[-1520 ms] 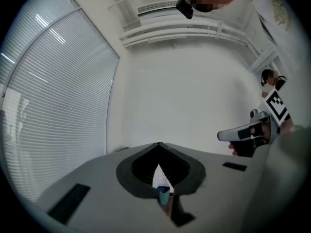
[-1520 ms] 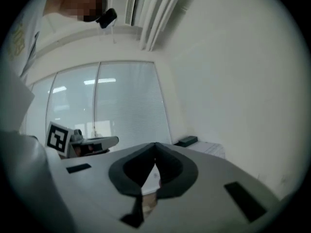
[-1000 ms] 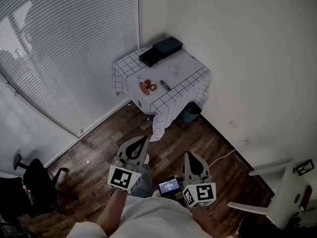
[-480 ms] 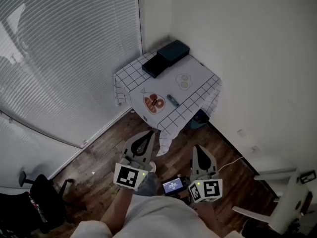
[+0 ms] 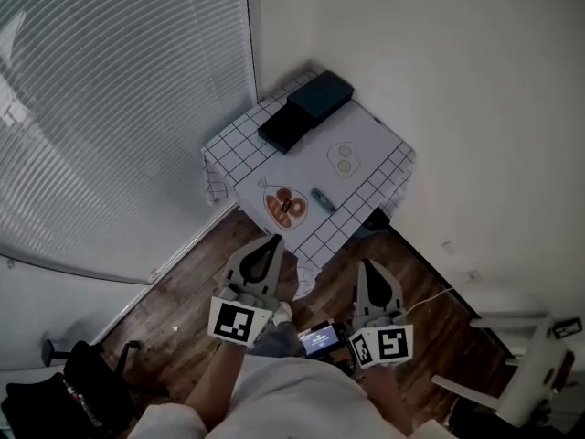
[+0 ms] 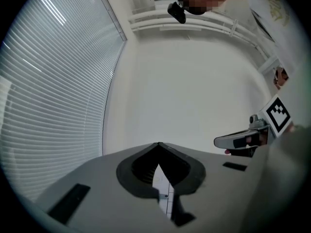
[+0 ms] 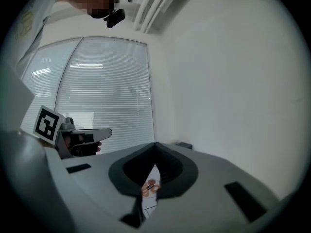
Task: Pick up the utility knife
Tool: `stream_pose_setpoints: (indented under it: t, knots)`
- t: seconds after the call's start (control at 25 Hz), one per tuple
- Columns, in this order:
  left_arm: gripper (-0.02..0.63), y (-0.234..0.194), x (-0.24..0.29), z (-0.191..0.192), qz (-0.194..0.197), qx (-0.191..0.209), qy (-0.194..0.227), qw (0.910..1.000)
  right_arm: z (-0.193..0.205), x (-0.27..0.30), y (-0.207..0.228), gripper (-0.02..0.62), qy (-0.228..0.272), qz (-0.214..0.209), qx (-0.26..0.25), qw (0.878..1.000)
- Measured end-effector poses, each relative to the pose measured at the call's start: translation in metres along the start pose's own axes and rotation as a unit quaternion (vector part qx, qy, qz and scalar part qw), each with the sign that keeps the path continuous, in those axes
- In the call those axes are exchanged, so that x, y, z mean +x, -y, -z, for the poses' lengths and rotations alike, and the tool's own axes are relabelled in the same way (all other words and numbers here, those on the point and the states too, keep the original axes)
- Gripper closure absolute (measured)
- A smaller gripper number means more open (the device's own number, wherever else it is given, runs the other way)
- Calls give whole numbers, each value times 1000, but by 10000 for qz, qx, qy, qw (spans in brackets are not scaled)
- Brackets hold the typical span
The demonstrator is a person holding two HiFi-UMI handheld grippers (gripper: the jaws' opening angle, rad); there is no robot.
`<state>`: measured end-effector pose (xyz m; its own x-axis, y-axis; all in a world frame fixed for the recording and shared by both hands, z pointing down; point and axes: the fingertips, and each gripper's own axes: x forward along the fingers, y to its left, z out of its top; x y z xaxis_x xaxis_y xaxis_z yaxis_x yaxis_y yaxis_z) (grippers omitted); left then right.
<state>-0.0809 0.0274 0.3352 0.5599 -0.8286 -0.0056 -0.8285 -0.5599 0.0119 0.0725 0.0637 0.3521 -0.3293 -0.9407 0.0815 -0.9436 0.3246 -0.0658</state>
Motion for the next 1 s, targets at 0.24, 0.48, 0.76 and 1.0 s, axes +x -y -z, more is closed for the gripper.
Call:
stream_pose_setpoints:
  t: [0.24,0.48,0.76,1.0]
  knots:
    - [600,-10,34,12,345,39,-126,9993,-5,26,20,589,31,432,-330,9985]
    - [600,-17,57,13,478,-89,-126,9987,-12,39,30,589,110,607,-376,9974]
    - [600,-25,86,20,355,-43,-206,9991,-6,77,35,589,-79,353,-672,9971]
    - [601,-39,110,21,42,-26,-293,9996,-2,110,48,589,-189,-52,-647,9977]
